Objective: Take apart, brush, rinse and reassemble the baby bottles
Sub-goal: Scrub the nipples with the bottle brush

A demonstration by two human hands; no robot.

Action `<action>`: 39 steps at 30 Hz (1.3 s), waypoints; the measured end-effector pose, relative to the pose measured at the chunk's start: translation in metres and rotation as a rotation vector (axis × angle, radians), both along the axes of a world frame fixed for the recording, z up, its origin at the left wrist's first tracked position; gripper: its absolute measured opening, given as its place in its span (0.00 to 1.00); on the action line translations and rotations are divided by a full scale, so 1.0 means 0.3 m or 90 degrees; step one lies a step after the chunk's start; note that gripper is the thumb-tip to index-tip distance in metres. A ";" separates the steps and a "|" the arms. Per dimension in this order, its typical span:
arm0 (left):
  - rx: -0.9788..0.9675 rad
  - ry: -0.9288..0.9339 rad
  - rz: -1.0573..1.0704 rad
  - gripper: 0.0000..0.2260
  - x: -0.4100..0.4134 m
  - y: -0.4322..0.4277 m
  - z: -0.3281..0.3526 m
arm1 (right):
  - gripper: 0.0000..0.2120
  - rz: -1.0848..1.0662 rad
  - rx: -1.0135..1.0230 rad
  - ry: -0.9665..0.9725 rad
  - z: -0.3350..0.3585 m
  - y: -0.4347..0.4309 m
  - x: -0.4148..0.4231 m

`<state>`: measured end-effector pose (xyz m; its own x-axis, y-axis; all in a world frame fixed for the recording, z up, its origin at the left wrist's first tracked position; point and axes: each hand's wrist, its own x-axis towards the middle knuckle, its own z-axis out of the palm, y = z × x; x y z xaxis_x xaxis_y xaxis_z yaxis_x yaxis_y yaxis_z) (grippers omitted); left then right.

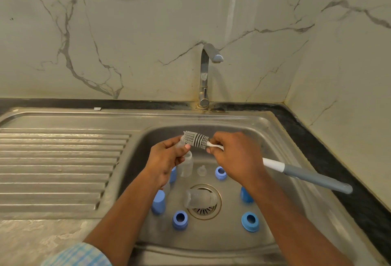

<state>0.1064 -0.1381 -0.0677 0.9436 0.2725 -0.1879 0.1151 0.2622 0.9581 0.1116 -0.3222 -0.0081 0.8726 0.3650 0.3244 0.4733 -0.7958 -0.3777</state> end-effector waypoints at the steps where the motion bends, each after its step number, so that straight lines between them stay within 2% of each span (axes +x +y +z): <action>1: 0.022 -0.001 -0.011 0.13 -0.001 -0.004 0.002 | 0.07 0.001 0.002 0.008 -0.002 -0.001 0.003; 5: 0.024 -0.004 -0.025 0.14 -0.010 -0.014 0.017 | 0.06 0.006 0.006 0.014 -0.008 -0.004 0.011; 10: -0.120 -0.032 -0.061 0.11 -0.017 -0.022 0.045 | 0.07 -0.028 0.041 0.026 -0.011 -0.012 0.030; 15: -0.135 0.013 0.025 0.10 -0.018 -0.015 0.036 | 0.09 -0.069 0.001 0.042 -0.008 -0.029 0.044; 20: -0.185 0.037 0.082 0.16 -0.023 -0.014 0.032 | 0.12 0.027 0.016 0.052 -0.012 0.005 0.019; 23: -0.233 0.049 0.072 0.16 -0.015 -0.010 0.027 | 0.14 0.045 -0.062 0.080 -0.039 0.035 0.012; 25: -0.279 0.039 0.045 0.17 -0.013 -0.013 0.031 | 0.15 0.036 -0.052 0.093 -0.048 0.043 0.021; 28: -0.331 -0.008 0.013 0.13 -0.016 -0.023 0.047 | 0.15 -0.015 -0.038 0.059 -0.035 0.054 0.033; 31: -0.301 -0.032 0.026 0.13 -0.023 -0.039 0.064 | 0.16 -0.101 -0.062 0.014 -0.025 0.049 0.046; 34: -0.249 -0.043 0.069 0.15 -0.031 -0.045 0.064 | 0.16 -0.162 -0.010 0.000 -0.004 -0.003 0.063; 39: -0.221 -0.058 0.131 0.16 -0.032 -0.044 0.048 | 0.12 0.005 -0.020 0.075 -0.018 0.037 0.002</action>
<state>0.0968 -0.1514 -0.0532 0.8930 0.3926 -0.2199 -0.0553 0.5806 0.8123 0.1120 -0.3112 -0.0134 0.9010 0.3809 0.2077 0.4337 -0.8041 -0.4066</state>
